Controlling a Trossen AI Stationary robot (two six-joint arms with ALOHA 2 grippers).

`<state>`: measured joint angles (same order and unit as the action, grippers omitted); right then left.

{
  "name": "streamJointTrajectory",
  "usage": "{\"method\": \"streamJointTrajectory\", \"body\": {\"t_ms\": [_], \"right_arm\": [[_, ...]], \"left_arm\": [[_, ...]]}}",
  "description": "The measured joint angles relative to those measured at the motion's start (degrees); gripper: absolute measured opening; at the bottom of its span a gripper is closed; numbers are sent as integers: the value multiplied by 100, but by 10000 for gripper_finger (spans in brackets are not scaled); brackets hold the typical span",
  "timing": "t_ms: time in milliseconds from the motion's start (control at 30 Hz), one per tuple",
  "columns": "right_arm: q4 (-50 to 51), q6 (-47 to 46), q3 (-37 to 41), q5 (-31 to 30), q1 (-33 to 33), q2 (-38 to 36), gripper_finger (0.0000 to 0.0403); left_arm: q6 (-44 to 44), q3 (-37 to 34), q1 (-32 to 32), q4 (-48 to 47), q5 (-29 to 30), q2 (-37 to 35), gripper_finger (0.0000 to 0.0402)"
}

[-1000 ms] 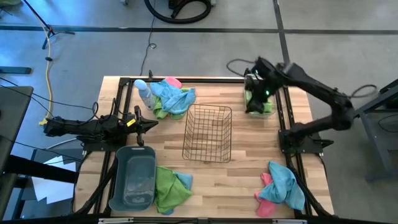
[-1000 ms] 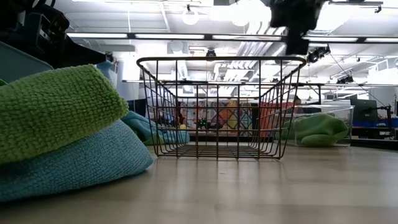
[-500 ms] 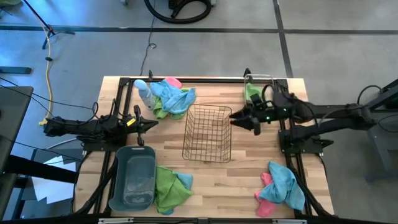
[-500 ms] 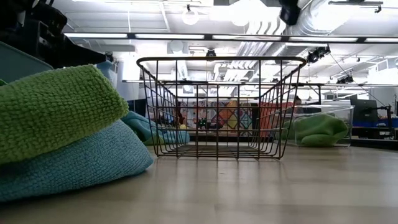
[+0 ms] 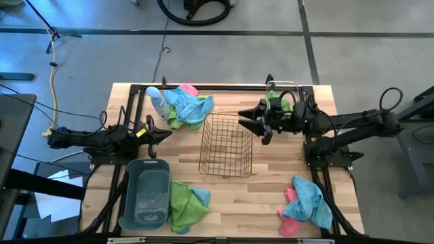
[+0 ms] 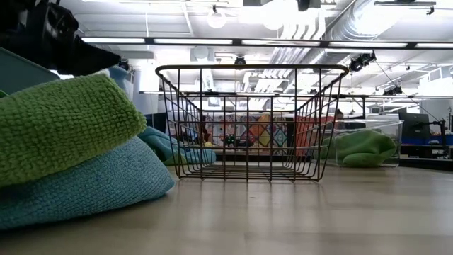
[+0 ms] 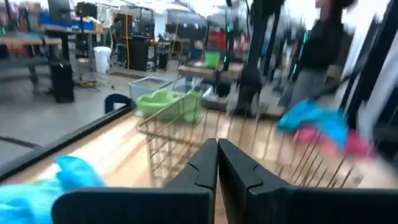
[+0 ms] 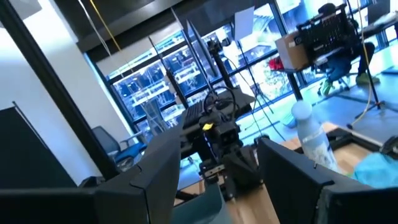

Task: Sort microfiber towel by color & place in baskets
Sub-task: Put the bottom green microfiber cloth into the transparent bin

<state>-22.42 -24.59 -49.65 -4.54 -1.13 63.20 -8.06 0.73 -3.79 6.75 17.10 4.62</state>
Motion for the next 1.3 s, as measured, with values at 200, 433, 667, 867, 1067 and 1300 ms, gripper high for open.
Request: {"method": "streamJointTrajectory", "body": {"t_ms": [200,433,667,867,1067,1300], "right_arm": [[122,410,-431,0,0,97,211],[632,781,-838,0,0,77,211],[1241,861,-1055,0,0,79,211],[1367,914,-1439,0,0,-35,211],[2063,1290,-1792,2,-4,-381,211],[3289,1296,-1904,8,-4,-831,211]], "left_arm": [[-1587,0,0,324,0,0,0],[-2736,0,0,1017,0,5,0],[-2671,922,-4,951,-172,570,39],[-1998,2999,-41,-748,-1115,2344,115],[-1167,5268,-588,-3132,-1960,4386,183],[-677,6726,-1943,-4971,-1645,6310,207]]}}
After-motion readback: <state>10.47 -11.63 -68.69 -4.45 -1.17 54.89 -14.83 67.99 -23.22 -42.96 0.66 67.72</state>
